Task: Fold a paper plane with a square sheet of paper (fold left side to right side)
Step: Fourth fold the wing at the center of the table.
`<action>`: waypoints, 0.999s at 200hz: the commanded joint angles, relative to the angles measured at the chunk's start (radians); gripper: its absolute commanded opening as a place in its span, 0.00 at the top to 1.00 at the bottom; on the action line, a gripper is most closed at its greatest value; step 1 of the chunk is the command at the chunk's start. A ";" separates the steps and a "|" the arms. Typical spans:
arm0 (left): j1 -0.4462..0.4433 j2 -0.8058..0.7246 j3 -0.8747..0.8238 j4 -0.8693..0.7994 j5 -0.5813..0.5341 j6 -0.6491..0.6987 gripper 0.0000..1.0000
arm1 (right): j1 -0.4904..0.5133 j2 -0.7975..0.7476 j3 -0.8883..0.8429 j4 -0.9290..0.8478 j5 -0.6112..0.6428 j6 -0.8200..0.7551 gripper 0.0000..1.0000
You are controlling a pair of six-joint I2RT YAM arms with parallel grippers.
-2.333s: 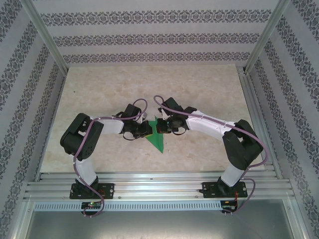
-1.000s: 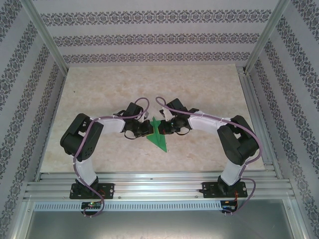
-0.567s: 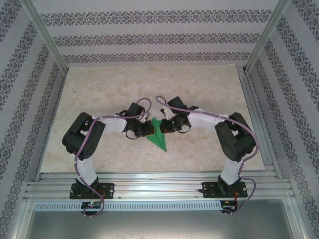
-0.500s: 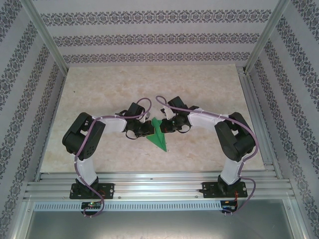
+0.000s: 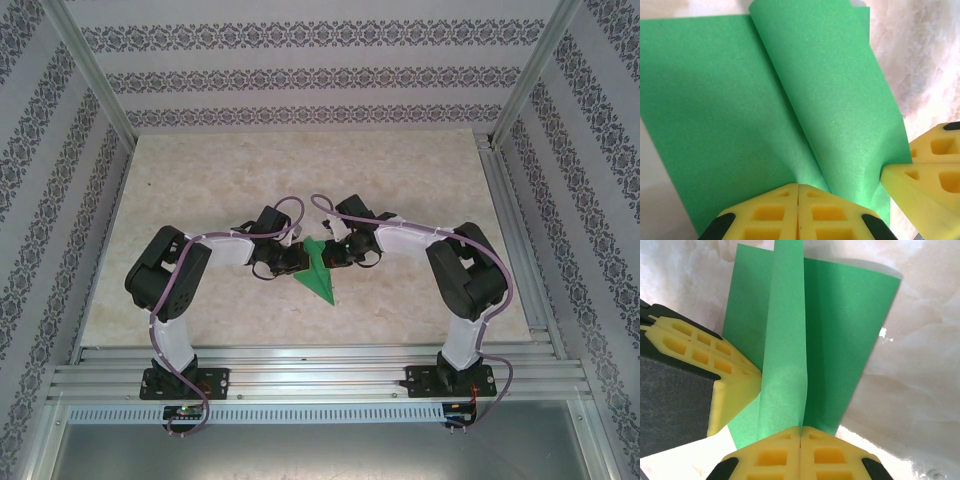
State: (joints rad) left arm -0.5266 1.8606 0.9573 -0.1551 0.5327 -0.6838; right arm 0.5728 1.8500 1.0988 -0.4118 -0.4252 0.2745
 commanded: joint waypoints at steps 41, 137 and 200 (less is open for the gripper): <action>-0.012 0.041 -0.027 -0.081 -0.073 0.030 0.91 | -0.013 0.038 0.038 0.008 0.031 -0.025 0.99; -0.012 0.037 -0.024 -0.082 -0.071 0.029 0.91 | -0.004 0.061 0.009 0.029 0.011 -0.017 0.99; -0.012 0.037 -0.023 -0.085 -0.072 0.029 0.91 | 0.013 0.051 -0.014 0.034 0.023 0.015 0.98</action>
State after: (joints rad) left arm -0.5266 1.8606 0.9573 -0.1551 0.5323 -0.6807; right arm 0.5697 1.8904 1.1023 -0.3954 -0.4168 0.2699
